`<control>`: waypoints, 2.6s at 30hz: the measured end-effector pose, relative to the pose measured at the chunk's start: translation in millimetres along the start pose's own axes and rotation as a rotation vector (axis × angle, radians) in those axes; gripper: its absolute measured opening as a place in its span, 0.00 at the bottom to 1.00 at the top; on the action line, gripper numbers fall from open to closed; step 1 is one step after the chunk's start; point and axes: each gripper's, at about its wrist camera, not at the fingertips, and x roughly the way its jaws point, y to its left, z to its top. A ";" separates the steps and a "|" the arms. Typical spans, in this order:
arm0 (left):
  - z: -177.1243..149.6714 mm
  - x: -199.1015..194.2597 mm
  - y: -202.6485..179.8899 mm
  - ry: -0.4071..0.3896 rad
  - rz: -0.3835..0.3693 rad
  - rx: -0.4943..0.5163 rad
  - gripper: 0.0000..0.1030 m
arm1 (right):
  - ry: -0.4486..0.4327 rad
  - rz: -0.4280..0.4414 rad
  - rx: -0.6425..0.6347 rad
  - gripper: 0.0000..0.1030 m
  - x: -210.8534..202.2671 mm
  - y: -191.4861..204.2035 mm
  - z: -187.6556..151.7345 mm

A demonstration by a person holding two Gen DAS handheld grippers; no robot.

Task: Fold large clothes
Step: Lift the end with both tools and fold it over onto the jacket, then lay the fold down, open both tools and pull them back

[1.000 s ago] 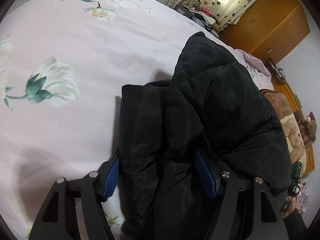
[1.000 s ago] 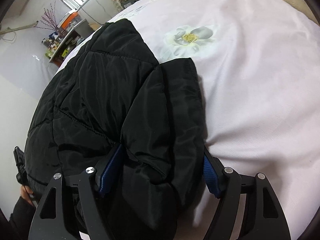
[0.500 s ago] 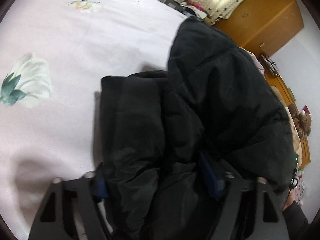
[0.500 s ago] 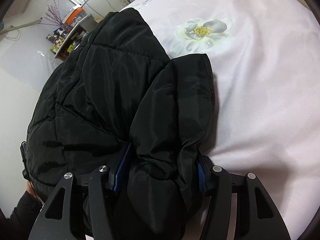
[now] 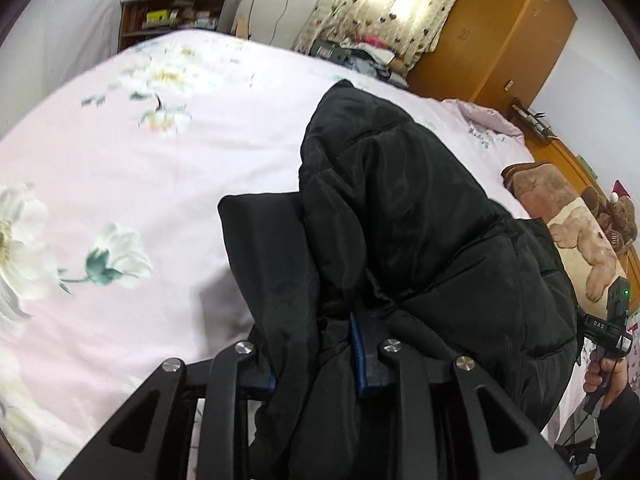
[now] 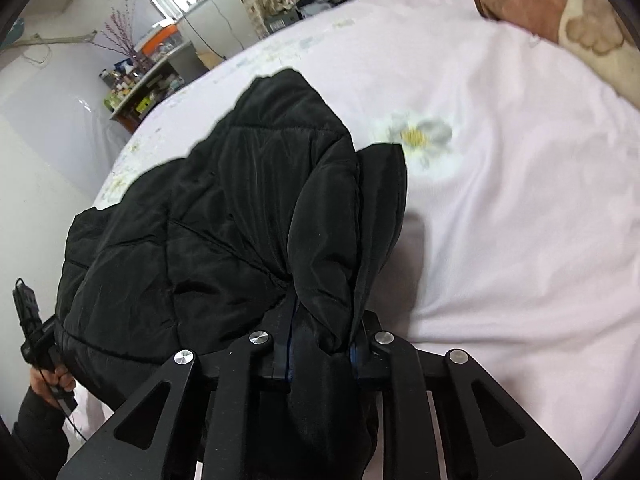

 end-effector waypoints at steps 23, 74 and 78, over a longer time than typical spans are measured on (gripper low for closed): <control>74.8 -58.8 24.4 -0.160 0.024 0.054 0.26 | -0.130 0.079 -0.099 0.16 -29.8 74.2 50.7; 91.3 49.9 40.3 -0.072 0.287 0.088 0.42 | -0.035 -0.114 -0.208 0.48 112.0 131.4 77.9; 75.2 10.4 24.6 -0.117 0.264 0.073 0.42 | -0.084 -0.096 -0.202 0.48 72.0 145.9 60.7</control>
